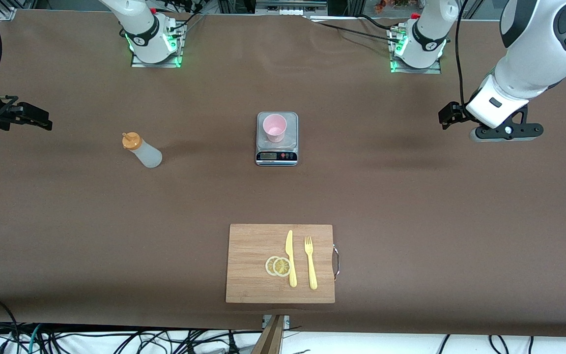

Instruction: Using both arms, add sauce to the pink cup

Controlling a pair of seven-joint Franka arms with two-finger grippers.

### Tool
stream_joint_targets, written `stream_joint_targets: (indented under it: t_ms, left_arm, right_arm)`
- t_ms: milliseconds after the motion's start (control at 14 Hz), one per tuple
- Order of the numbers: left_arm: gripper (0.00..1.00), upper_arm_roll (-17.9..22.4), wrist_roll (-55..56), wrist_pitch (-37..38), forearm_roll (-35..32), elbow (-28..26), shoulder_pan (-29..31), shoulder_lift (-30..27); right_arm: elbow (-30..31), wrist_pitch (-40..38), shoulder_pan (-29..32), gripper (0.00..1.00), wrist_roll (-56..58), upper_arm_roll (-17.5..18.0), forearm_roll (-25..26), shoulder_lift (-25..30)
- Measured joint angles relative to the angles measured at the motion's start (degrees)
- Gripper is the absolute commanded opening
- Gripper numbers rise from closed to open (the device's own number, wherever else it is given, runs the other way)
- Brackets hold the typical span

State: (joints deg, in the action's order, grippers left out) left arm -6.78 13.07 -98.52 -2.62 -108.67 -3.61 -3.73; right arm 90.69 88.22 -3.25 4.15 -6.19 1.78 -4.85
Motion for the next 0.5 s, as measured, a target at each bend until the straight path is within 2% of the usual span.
stream_joint_targets:
  t_ms: [500]
  left_arm:
    - [1.00,0.0,0.0,0.0,0.0,0.0,0.0,0.1]
  right_arm:
    - [0.1,0.2,-0.1,1.00,0.0,0.1,0.1,-0.6]
